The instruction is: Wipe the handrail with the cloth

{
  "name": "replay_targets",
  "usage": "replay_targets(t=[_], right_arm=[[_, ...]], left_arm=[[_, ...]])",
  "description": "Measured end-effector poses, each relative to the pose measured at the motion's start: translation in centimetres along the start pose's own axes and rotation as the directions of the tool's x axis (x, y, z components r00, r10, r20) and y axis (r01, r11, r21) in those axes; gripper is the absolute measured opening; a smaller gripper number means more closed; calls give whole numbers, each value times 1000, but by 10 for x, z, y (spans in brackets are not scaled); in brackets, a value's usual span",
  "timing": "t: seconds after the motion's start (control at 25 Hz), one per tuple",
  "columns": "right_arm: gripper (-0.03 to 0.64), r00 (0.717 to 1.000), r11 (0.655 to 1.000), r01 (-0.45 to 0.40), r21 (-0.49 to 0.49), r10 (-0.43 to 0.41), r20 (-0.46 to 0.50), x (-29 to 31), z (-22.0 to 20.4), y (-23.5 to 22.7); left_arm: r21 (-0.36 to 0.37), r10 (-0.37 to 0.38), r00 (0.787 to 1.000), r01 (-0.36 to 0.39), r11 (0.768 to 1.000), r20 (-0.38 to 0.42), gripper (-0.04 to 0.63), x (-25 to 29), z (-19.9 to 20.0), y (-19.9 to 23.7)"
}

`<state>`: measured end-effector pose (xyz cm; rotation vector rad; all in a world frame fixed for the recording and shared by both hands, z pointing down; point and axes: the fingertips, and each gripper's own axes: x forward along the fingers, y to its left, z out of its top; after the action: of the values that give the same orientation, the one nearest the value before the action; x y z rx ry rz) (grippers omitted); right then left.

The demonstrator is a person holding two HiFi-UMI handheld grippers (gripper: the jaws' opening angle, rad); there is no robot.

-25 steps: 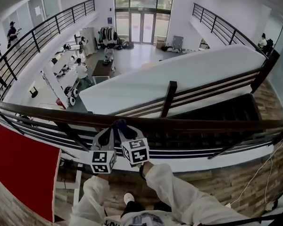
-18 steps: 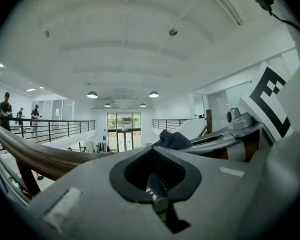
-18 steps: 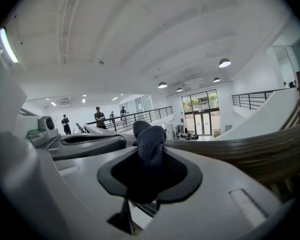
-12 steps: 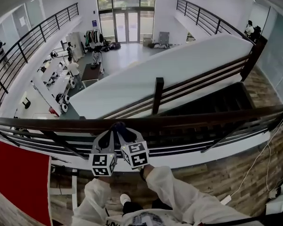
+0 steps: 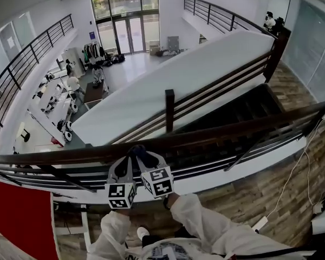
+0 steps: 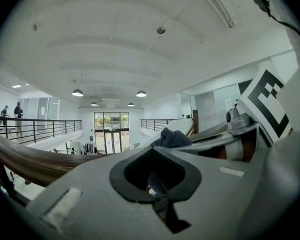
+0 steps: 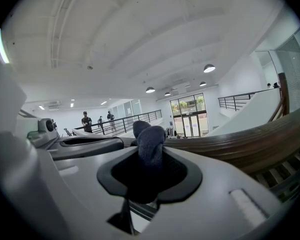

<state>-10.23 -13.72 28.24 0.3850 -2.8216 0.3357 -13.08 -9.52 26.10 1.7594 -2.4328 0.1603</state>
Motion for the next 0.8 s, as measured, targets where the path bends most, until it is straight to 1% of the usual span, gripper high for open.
replay_targets(t=[0.56,0.8], right_arm=[[100,998,998,59,2,-59,26,-47,2,-75],[100,994,995,100,9,-100,35,-71,3,-113]], left_arm=[[15,-96,995,96,995,-4,-3,44,5,-89],[17,-129,992,129,992,9,-3,61,14,-122]])
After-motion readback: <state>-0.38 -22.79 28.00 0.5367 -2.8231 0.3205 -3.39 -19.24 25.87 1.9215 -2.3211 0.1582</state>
